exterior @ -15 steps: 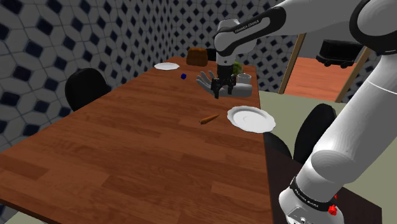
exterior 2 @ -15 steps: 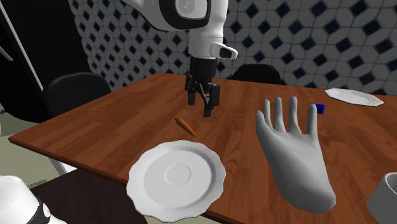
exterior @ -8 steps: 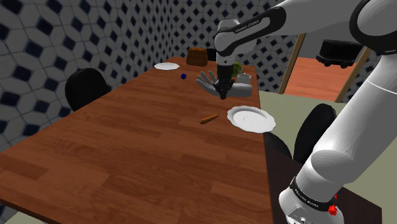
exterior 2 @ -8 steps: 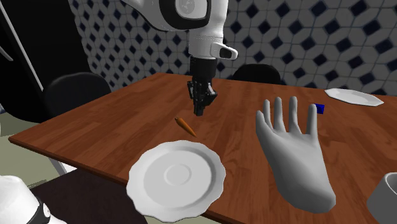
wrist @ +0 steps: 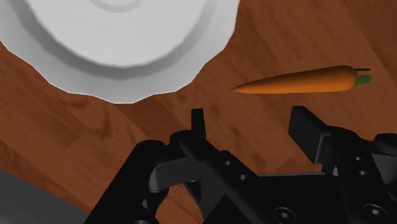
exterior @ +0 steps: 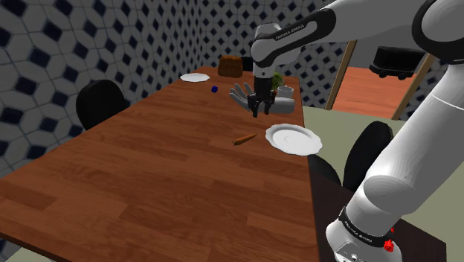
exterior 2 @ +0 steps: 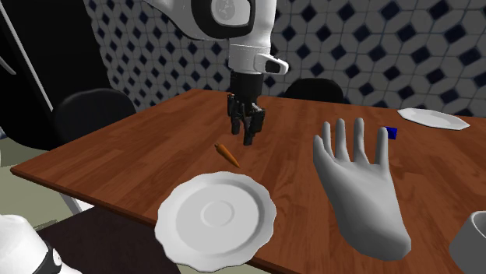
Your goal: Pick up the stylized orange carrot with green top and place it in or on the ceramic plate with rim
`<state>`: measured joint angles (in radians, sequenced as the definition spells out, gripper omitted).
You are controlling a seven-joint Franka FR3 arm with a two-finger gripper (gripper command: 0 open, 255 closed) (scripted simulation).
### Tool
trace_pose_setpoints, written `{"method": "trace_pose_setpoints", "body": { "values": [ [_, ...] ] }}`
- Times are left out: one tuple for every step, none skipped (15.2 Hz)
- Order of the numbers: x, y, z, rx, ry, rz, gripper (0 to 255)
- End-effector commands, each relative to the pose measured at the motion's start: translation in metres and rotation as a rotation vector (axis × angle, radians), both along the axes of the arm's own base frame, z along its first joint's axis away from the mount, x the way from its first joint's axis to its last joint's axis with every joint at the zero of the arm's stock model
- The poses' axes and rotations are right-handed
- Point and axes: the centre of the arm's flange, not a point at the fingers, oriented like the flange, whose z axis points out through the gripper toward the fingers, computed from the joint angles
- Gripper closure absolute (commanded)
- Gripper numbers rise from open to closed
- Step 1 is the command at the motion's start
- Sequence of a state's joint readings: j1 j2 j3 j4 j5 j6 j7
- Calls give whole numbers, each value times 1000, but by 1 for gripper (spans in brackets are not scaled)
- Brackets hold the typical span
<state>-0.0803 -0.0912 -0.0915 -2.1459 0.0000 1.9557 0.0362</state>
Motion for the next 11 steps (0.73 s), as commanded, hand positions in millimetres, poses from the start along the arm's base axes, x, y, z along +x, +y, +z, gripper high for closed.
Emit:
{"method": "trace_pose_setpoints", "body": {
  "values": [
    [-12, 13, -13, -25, -21, -343, 0],
    [-17, 23, -22, -39, -35, -539, 0],
    [-20, 34, -31, -53, -48, -735, 0],
    [-21, 45, -40, -66, -62, -931, 0],
    [-20, 56, -49, -80, -77, -1127, 0],
    [-16, 66, -58, -94, -91, -1323, 0],
    [-12, 72, -64, -103, -100, -1457, 0],
    [-12, 72, -70, -103, -100, -1457, 0],
    [-12, 72, -75, -103, -100, -1457, 0],
    [-12, 72, -80, -103, -100, -1457, 0],
    [-12, 72, -86, -103, -100, -1457, 0]
  ]
}}
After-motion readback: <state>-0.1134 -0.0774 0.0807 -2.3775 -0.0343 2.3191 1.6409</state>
